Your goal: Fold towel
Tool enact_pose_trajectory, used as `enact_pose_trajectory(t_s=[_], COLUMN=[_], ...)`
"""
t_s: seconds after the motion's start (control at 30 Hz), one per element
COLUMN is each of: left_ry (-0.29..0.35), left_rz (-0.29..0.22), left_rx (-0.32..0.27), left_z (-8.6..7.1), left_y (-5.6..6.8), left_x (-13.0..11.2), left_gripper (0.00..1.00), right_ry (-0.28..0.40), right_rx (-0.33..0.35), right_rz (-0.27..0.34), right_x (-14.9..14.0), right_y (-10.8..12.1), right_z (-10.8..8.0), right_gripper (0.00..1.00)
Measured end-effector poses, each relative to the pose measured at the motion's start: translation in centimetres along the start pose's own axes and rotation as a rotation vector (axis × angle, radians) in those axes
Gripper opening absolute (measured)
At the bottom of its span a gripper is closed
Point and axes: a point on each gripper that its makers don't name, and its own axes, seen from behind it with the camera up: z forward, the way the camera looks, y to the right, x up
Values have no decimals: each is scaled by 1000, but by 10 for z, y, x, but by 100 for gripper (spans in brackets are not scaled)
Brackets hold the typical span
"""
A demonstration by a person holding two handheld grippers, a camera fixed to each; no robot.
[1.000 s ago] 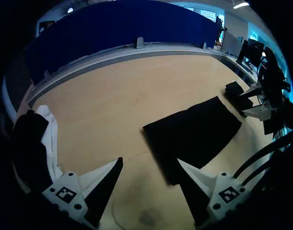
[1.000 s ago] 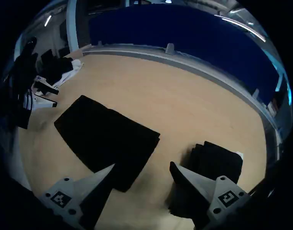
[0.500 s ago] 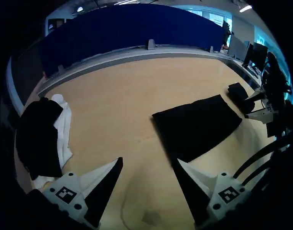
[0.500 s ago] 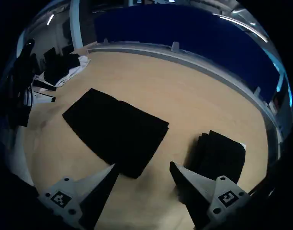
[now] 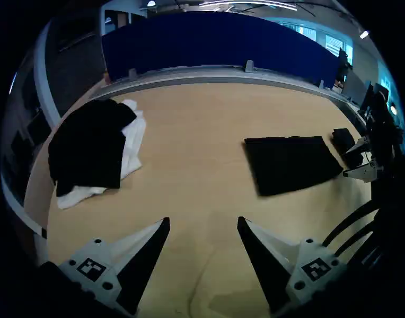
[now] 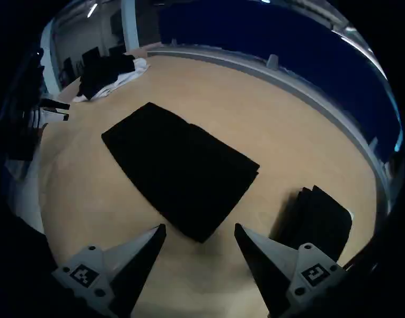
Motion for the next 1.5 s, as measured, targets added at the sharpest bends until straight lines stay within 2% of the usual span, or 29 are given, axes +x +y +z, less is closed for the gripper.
enact_pose_trajectory(t_s=[0.13,0.27,0.47,0.6,0.8,0.93,1.0,1.1,1.3,1.5], left_ry=[-16,-36,-51,-58,-59,-59,-58,-57,-54,-48], left_rz=[-31,-43,-54,-58,-57,-57,-58,-62,-73,-70], left_rx=[35,56,68,66,64,61,60,58,54,48], left_z=[-17,-28,-39,-41,-42,-43,-44,-46,-48,-51], left_y=[-13,-23,-32,-32,-32,-31,-31,-31,-31,-31], left_x=[-20,-35,-46,-52,-54,-54,-54,-54,-54,-51], left_gripper=[94,94,94,94,94,94,94,94,94,94], right_ry=[-26,-48,-66,-79,-98,-86,-78,-78,-68,-52], right_rx=[20,44,58,61,67,47,28,46,33,28], right_rz=[-40,-63,-64,-64,-74,-78,-81,-73,-89,-118], right_x=[-6,-11,-16,-19,-25,-21,-20,-20,-16,2], right_y=[-3,-6,-4,-4,-5,-1,2,-2,-2,-3], right_z=[1,3,7,8,8,8,8,7,3,-6], right_gripper=[98,88,59,33,25,4,4,3,3,3])
